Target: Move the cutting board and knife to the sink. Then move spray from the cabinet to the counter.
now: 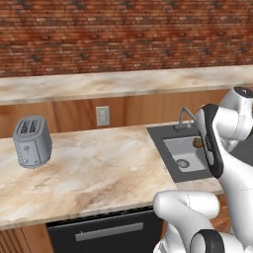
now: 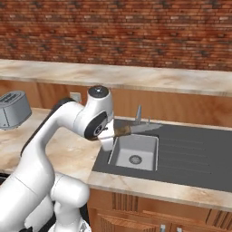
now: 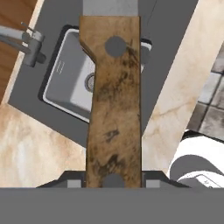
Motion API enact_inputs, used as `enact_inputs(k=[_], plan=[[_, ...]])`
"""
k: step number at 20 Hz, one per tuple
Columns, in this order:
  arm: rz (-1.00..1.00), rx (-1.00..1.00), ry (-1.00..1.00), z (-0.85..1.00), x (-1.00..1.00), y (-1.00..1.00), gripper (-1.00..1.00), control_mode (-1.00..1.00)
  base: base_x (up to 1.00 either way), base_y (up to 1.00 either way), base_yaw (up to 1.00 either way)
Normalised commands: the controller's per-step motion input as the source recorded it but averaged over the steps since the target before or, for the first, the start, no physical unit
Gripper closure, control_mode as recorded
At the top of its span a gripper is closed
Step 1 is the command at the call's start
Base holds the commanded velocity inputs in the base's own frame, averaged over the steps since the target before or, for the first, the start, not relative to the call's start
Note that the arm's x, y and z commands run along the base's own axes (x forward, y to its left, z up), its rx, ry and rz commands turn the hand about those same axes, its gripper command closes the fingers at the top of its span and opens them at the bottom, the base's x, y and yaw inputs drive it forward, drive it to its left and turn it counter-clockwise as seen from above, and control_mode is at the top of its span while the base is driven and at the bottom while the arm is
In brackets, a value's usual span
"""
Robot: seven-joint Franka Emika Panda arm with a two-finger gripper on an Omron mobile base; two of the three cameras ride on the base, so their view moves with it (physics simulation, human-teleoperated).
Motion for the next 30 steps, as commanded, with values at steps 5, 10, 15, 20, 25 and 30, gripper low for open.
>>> enact_inputs(k=[5, 10, 15, 20, 25, 30], plan=[[0.00, 0.24, 0.13, 0.00, 0.00, -0.02, 1.00, -1.00, 0.00, 0.00, 0.00], [0.00, 0.28, 0.06, -0.01, 0.02, 0.00, 1.00, -1.00, 0.00, 0.00, 0.00], [0.00, 0.42, 0.03, -0.11, 0.00, 0.00, 1.00, -1.00, 0.00, 0.00, 0.00], [0.00, 0.31, 0.00, -0.10, 0.00, 0.00, 1.00, -1.00, 0.00, 0.00, 0.00], [0.00, 0.08, 0.01, 0.00, 0.00, 0.00, 1.00, -1.00, 0.00, 0.00, 0.00], [0.00, 0.14, 0.10, -0.15, 0.07, 0.11, 1.00, -1.00, 0.00, 0.00, 0.00]])
